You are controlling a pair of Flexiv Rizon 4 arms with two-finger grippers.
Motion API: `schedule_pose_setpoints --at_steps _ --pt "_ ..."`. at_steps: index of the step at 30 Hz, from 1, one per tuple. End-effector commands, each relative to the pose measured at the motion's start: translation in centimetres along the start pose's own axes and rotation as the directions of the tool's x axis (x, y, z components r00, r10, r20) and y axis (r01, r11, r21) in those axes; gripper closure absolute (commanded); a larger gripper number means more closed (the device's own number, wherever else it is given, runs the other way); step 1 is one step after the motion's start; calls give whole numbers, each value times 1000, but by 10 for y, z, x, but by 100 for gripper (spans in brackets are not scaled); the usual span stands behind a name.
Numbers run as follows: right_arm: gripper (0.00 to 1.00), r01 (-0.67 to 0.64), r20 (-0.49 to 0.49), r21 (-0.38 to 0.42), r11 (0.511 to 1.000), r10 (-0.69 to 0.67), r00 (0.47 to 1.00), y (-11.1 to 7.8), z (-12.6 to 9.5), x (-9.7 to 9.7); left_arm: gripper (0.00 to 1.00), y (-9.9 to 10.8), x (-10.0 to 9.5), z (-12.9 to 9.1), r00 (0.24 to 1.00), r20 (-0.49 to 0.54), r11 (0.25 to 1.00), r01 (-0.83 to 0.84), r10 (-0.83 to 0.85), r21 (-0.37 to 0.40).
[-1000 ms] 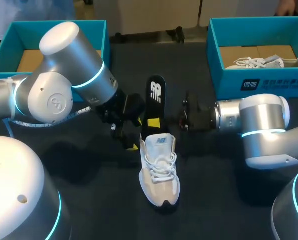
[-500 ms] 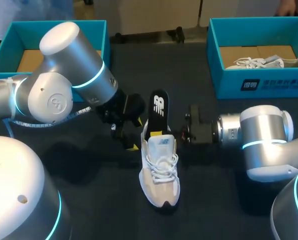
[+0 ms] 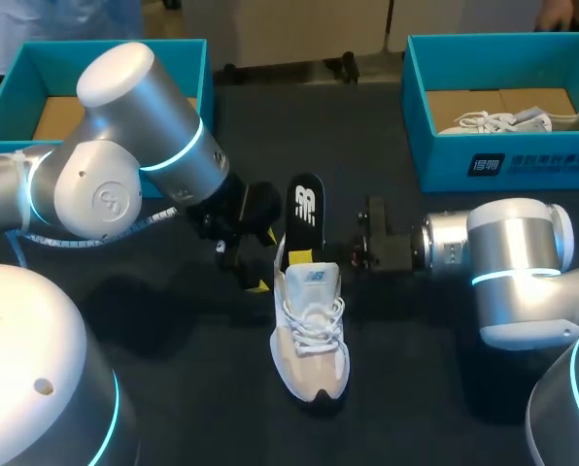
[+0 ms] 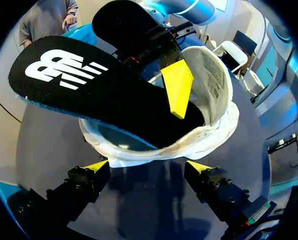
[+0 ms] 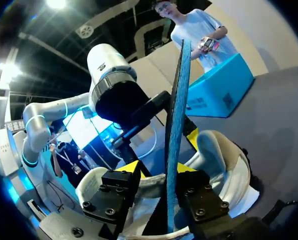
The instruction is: Take the shoe out of the shoebox, open the shoe tongue, remove and reinsert the insole, then place the shoe into the shoebox
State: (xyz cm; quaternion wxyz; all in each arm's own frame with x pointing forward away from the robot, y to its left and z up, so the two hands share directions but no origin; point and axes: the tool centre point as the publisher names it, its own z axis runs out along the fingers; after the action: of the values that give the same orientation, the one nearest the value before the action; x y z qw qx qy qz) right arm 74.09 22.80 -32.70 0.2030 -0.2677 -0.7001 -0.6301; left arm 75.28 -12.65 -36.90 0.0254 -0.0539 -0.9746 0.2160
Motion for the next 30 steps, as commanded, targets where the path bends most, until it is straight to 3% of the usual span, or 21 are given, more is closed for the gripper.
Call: schedule_pose_setpoints --at_steps 1,6,8,10,11,18,30 --pt "64 10 8 8 1000 -10 1000 9 -2 3 0 0 -1 1 1000 0 1000 0 0 -3" --pt "65 21 0 -5 1000 -21 1000 17 -3 -3 0 0 -1 1 1000 0 1000 0 0 -3" --pt "70 14 -9 -14 1000 -14 1000 20 -4 -8 0 0 -1 1 1000 0 1000 0 0 -3" --pt "98 2 -18 -19 1000 -3 1000 21 -4 -13 0 0 -1 1 1000 0 1000 0 0 -3" --pt "100 -7 -22 -19 1000 6 1000 20 -4 -16 0 0 -1 1 1000 0 1000 0 0 -3" --pt "100 -95 -26 -12 995 95 995 9 -6 -28 0 0 -1 1 1000 0 1000 0 0 -3" --pt "100 -177 49 -8 984 177 983 -19 -3 -17 0 0 -1 1 1000 0 1000 0 0 -3"
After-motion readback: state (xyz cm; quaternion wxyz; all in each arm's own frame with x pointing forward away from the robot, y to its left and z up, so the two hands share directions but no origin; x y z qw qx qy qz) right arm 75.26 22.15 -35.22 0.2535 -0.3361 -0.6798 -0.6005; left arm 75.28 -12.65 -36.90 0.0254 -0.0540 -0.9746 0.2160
